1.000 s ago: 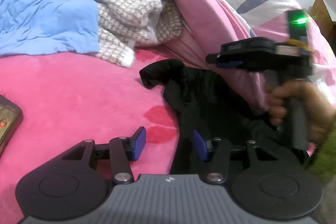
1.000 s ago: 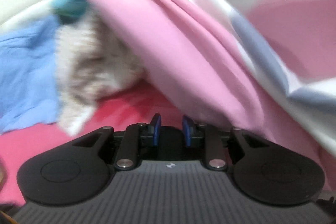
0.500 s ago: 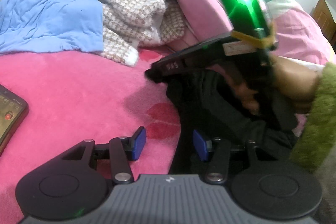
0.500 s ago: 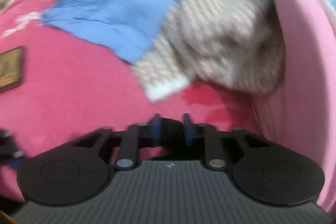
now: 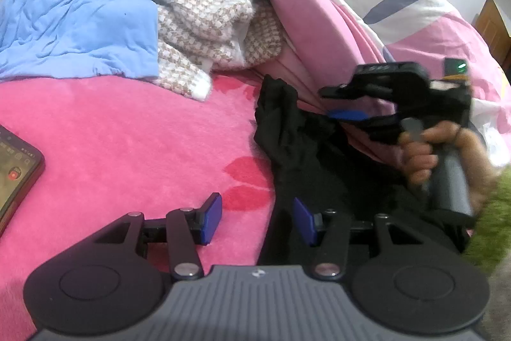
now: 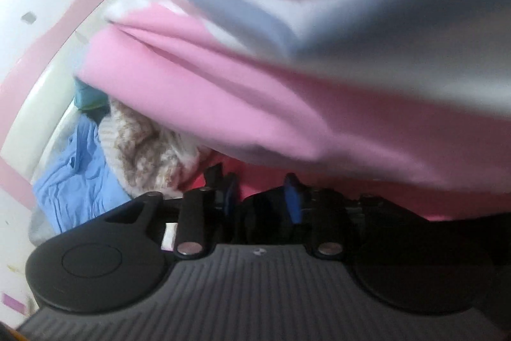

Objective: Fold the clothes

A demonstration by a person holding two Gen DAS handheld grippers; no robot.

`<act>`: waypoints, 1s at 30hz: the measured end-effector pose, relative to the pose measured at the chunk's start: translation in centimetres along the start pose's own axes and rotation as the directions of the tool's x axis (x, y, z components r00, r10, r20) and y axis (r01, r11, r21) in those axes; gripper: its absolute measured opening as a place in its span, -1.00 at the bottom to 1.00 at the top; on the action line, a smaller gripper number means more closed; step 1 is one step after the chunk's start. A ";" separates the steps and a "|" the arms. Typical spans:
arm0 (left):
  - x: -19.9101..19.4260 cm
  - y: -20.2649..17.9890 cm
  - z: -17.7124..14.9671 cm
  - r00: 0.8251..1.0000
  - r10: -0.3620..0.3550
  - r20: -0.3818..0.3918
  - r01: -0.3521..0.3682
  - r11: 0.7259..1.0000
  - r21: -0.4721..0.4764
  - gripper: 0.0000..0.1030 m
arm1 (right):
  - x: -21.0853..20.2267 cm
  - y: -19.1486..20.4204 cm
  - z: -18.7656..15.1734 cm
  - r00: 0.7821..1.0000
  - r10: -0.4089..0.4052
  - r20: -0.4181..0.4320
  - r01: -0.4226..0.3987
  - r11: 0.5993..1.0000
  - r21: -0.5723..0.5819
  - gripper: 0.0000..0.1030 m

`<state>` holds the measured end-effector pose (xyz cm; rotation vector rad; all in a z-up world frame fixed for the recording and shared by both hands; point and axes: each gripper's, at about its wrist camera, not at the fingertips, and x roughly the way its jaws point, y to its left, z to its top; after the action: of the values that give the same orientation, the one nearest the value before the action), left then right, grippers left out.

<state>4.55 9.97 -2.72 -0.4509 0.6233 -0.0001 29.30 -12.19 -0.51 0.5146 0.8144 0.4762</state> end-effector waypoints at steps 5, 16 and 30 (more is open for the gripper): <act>0.0 0.0 -0.1 1.000 0.002 0.003 -0.002 1.000 -0.001 -0.01 | -1.6 5.6 -0.8 1.000 0.002 -0.029 -0.012 0.947 -0.320 -0.34; -0.1 0.0 -0.2 1.000 0.004 0.005 -0.004 1.000 -0.004 -0.01 | 6.5 12.9 -7.1 0.950 -0.254 -0.183 -0.004 0.577 -0.817 -0.42; -0.4 0.1 -0.3 1.000 0.008 0.007 -0.008 1.000 -0.007 -0.01 | 2.6 13.3 -4.4 0.966 0.107 -0.236 -0.231 0.767 -0.598 -0.96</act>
<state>4.06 9.95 -2.73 -0.4551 0.6179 0.0109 24.75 0.75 3.39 -0.0840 0.7371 0.9357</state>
